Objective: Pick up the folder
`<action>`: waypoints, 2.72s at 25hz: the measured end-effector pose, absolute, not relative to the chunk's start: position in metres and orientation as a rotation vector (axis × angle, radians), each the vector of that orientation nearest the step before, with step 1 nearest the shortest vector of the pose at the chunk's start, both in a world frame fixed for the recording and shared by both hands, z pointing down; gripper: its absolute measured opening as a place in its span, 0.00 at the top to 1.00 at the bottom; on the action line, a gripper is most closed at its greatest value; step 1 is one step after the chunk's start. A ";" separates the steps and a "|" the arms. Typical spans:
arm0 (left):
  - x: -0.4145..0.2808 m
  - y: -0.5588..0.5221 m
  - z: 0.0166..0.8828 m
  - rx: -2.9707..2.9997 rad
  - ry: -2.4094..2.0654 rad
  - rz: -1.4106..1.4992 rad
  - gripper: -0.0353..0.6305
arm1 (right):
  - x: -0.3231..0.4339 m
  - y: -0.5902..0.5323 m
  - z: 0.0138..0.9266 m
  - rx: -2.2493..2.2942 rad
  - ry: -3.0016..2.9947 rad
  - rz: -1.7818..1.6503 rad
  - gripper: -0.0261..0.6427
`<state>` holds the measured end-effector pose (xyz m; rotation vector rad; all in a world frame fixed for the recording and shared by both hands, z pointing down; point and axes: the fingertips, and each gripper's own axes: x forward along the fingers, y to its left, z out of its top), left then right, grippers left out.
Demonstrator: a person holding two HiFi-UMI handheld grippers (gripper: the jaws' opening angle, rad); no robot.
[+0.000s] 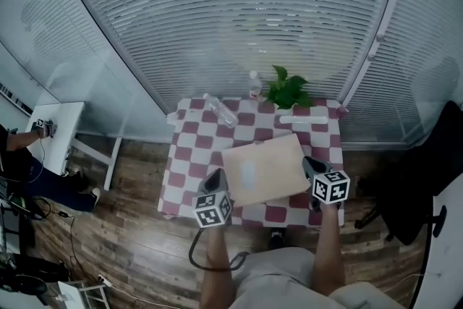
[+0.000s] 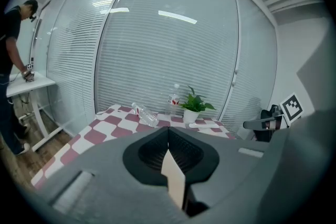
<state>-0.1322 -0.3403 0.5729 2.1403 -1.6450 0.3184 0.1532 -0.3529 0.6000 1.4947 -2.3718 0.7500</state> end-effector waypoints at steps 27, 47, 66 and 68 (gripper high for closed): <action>-0.142 -0.330 0.666 1.843 -1.739 0.349 0.93 | 0.177 -0.385 0.656 1.316 -2.395 0.755 0.87; -0.125 -0.341 0.712 1.727 -1.559 0.334 0.40 | 0.139 -0.384 0.698 0.943 -2.405 0.952 0.45; -0.089 -0.340 0.738 1.760 -1.364 0.383 0.38 | 0.159 -0.379 0.748 1.051 -2.295 1.430 0.41; -0.089 -0.340 0.738 1.767 -1.367 0.380 0.38 | 0.155 -0.378 0.745 1.038 -2.315 1.372 0.41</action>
